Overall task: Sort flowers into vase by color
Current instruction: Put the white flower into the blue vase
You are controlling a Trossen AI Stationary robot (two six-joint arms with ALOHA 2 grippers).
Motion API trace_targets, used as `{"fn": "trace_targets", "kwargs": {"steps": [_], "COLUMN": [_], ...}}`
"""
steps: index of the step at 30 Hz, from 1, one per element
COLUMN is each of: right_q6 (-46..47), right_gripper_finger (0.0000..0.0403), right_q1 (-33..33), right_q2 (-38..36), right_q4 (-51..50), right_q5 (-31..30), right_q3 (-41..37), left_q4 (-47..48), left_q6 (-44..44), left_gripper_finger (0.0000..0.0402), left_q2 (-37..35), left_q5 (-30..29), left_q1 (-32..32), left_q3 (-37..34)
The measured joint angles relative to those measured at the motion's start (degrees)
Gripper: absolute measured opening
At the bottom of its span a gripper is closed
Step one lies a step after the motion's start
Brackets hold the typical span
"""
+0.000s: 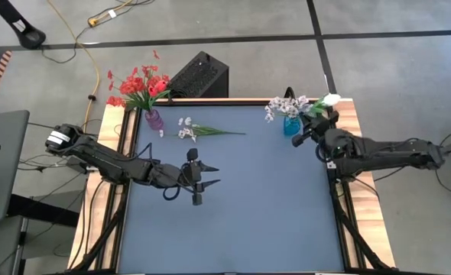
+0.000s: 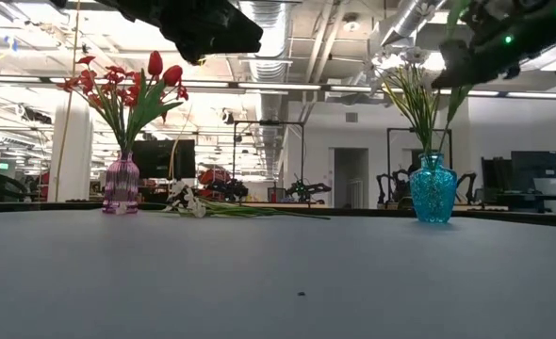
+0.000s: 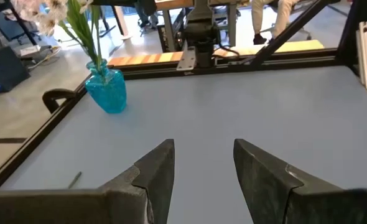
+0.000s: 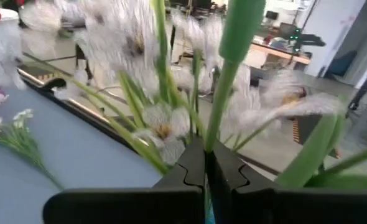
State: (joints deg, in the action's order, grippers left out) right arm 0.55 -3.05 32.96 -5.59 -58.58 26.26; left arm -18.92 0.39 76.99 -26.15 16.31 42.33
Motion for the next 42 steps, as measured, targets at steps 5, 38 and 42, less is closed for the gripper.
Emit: {"fn": "trace_targets", "kwargs": {"steps": [5,38,42], "right_q6": [-0.2,0.3,2.2], "right_gripper_finger": [0.0027,0.0027,0.003], "right_q1": [-3.9,-11.1,-14.2], "right_q2": [-2.8,-6.7,-5.6], "right_q4": [1.8,-4.7,-4.2], "right_q5": [5.1,11.3,14.0], "right_q3": [-3.3,-2.4,-3.7], "left_q4": [0.6,0.2,0.2], "left_q6": [-0.3,0.0,-0.2], "left_gripper_finger": [0.0155,0.0155,0.0155], "left_q2": [0.0,0.0,0.0], "left_q5": [0.2,-0.4,0.4], "left_q1": [0.1,-1.8,-1.8], "left_q3": [0.0,0.0,0.0]}}
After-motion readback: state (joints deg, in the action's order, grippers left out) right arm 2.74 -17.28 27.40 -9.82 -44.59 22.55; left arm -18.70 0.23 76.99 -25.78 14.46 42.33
